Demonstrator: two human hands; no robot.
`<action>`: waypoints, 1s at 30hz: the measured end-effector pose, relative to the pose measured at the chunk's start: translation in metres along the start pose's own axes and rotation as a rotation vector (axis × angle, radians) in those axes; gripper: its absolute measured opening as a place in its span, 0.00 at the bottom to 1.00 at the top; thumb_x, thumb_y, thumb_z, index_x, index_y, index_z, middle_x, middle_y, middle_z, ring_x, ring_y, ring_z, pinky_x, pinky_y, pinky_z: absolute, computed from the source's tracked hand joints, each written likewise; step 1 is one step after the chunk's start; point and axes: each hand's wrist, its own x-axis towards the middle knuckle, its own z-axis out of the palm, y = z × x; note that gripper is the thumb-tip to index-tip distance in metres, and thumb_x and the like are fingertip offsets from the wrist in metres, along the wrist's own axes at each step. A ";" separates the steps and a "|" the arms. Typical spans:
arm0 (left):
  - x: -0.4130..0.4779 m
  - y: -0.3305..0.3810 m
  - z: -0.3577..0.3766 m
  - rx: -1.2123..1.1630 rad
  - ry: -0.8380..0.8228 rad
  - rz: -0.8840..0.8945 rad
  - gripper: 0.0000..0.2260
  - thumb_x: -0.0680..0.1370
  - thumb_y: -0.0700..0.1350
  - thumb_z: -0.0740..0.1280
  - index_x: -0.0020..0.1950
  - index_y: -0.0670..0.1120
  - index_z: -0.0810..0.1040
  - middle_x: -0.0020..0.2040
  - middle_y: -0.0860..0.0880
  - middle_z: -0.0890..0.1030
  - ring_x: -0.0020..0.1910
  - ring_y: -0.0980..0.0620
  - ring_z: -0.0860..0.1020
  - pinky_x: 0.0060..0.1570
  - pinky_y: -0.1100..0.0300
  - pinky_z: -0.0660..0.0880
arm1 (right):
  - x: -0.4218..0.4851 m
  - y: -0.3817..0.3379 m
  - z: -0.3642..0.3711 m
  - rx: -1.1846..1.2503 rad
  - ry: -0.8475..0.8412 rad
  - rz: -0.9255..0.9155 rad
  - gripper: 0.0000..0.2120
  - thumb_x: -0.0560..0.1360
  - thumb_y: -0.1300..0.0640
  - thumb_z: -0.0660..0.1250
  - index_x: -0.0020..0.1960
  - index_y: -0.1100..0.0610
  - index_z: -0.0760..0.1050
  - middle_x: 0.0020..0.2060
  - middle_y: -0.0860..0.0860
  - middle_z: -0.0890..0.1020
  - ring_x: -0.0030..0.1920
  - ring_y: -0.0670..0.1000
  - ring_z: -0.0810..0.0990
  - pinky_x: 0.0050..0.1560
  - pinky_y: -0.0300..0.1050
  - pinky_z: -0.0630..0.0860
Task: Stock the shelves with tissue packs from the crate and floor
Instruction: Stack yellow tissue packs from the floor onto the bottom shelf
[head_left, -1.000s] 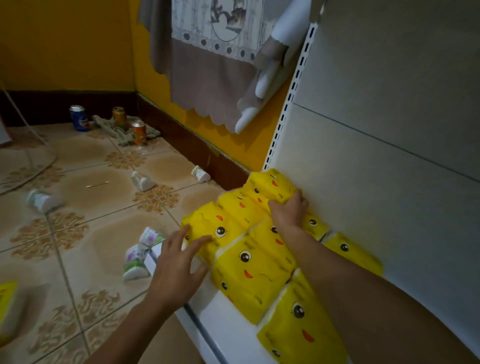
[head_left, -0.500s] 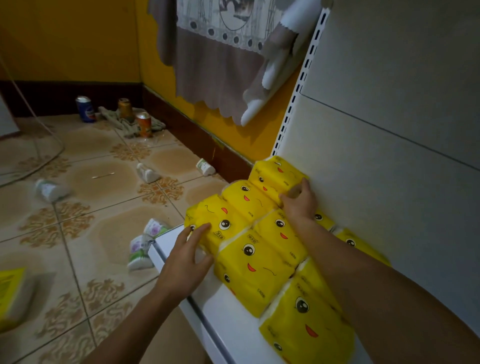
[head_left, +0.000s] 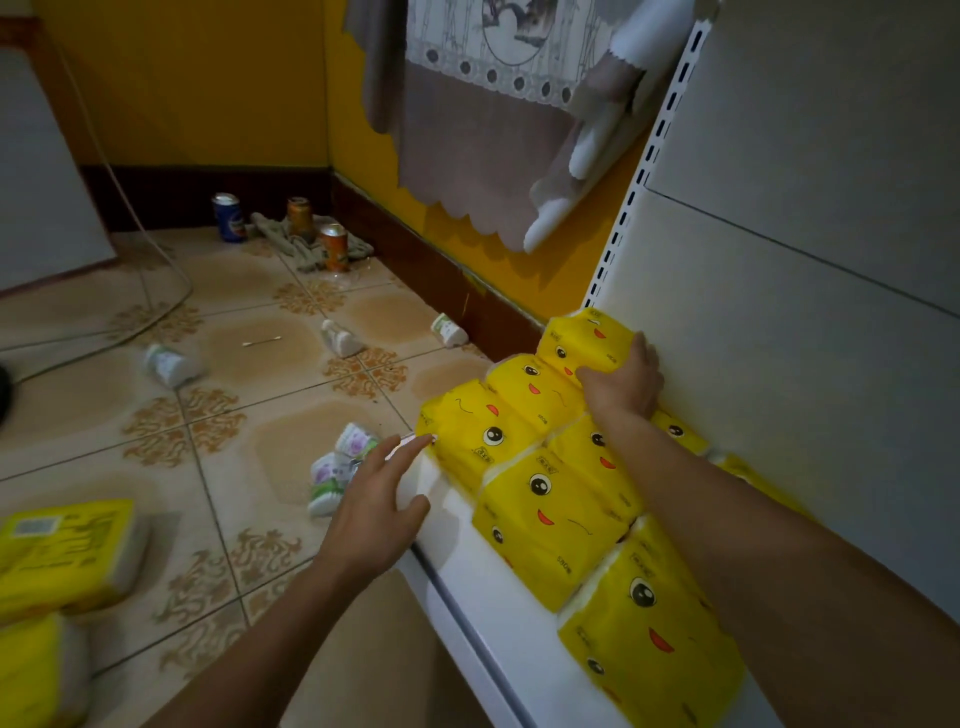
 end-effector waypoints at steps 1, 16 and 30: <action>-0.002 -0.003 -0.006 0.033 0.013 -0.008 0.27 0.75 0.40 0.65 0.71 0.56 0.64 0.74 0.49 0.61 0.73 0.50 0.58 0.69 0.54 0.59 | -0.004 -0.007 0.004 0.008 -0.002 -0.037 0.41 0.73 0.52 0.70 0.77 0.54 0.49 0.76 0.55 0.54 0.75 0.58 0.54 0.72 0.54 0.57; -0.101 -0.109 -0.152 0.328 0.099 -0.431 0.23 0.74 0.42 0.66 0.69 0.52 0.69 0.73 0.44 0.62 0.71 0.44 0.63 0.68 0.55 0.60 | -0.163 -0.133 0.139 0.020 -0.421 -0.411 0.39 0.73 0.55 0.68 0.77 0.54 0.48 0.76 0.53 0.55 0.75 0.55 0.54 0.73 0.50 0.57; -0.187 -0.175 -0.206 0.357 0.145 -0.664 0.35 0.64 0.62 0.58 0.69 0.50 0.68 0.71 0.45 0.66 0.69 0.45 0.64 0.67 0.56 0.61 | -0.327 -0.124 0.271 -0.471 -0.996 -1.014 0.33 0.77 0.56 0.62 0.76 0.50 0.48 0.73 0.60 0.56 0.70 0.63 0.61 0.65 0.56 0.65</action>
